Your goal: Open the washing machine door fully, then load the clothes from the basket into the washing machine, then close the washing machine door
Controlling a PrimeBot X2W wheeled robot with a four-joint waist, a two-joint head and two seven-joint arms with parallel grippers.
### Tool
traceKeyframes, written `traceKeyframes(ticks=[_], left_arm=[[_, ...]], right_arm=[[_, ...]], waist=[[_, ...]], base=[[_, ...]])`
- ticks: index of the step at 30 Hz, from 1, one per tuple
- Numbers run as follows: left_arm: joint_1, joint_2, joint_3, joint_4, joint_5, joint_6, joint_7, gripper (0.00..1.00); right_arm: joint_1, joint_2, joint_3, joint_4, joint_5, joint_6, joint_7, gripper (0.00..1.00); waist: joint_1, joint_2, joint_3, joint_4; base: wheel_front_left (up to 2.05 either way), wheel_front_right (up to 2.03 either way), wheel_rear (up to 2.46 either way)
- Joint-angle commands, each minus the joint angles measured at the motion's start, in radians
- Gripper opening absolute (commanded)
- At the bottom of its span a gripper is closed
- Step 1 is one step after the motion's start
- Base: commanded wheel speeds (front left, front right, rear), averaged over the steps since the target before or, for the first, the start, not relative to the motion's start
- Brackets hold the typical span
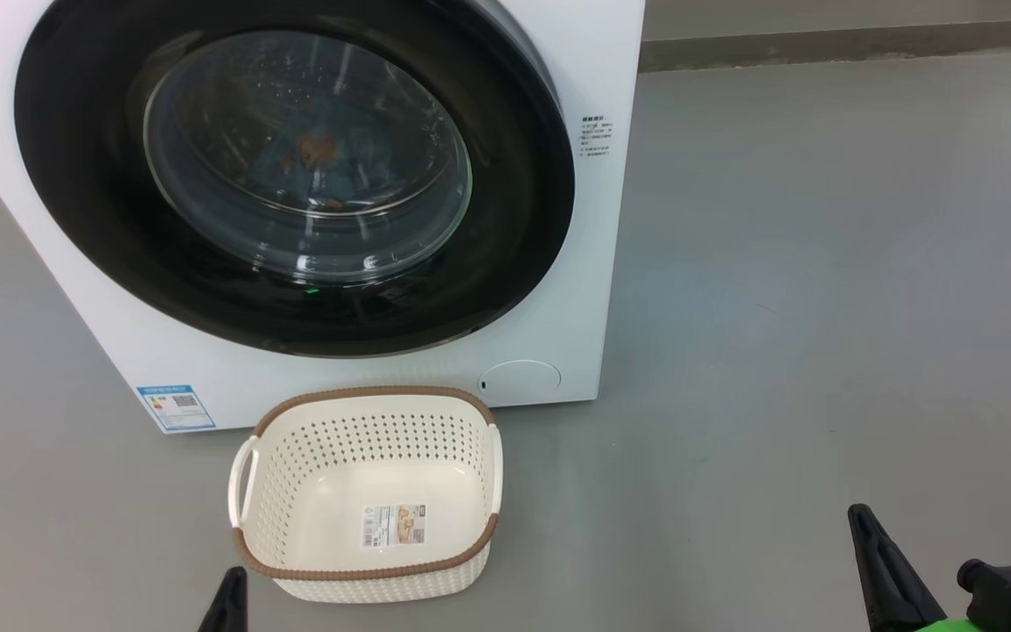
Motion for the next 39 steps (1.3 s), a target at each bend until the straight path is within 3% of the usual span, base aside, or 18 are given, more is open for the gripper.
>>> traceKeyframes(ticks=[1,39], left_arm=[[-0.041,0.006,0.018,-0.017,-0.037,-0.008,0.007,0.0],[-0.109,-0.007,0.091,0.021,-0.457,-0.03,0.103,0.0]], right_arm=[[-0.035,-0.006,0.003,-0.017,0.047,0.0,0.004,0.0],[-0.105,-0.014,0.005,0.061,0.49,0.001,0.072,0.0]], waist=[[-0.0002,0.0,0.001,0.0],[-0.0002,0.0,0.011,-0.01]], base=[[0.0,0.0,0.0],[0.0,0.0,0.0]])
